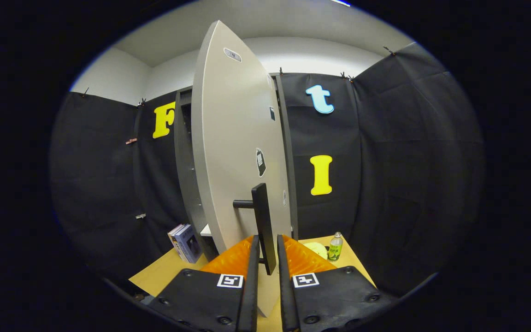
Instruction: Open the shoe cabinet door, grab the shoes and put them into the shoe cabinet, then close the shoe cabinet door.
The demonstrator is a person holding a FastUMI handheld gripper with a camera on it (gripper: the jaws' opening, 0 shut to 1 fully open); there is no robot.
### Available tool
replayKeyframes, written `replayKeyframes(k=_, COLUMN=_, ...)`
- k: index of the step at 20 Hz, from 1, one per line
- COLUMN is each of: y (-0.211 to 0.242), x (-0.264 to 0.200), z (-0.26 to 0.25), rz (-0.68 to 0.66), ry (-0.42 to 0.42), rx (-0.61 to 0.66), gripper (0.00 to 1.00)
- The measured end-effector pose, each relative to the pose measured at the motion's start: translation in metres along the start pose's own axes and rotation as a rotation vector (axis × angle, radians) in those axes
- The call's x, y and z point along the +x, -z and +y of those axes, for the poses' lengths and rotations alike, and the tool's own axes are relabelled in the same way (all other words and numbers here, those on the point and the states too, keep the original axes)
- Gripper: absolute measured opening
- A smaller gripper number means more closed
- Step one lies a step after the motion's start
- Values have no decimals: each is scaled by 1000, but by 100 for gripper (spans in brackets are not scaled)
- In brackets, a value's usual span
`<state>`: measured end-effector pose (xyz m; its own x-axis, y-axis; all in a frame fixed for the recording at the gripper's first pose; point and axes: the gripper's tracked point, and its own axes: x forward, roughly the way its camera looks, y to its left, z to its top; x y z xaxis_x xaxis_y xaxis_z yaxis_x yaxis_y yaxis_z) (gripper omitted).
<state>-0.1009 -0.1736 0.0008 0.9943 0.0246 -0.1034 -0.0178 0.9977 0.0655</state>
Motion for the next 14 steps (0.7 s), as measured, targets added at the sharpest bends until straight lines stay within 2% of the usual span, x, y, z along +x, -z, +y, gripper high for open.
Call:
replayKeyframes(k=3, y=-6, x=-12, z=-8, rz=-40, ry=35, rx=-28, gripper=24)
replayKeyframes(k=6, y=2, x=-9, z=1, rz=-35, ry=34, rx=-53, gripper=24)
replayKeyframes(k=11, y=44, x=-22, z=26, rz=23, ry=-54, rx=-42, gripper=24)
replayKeyframes(k=14, y=95, x=-6, z=54, rz=119, ry=-88, rx=-49, gripper=24)
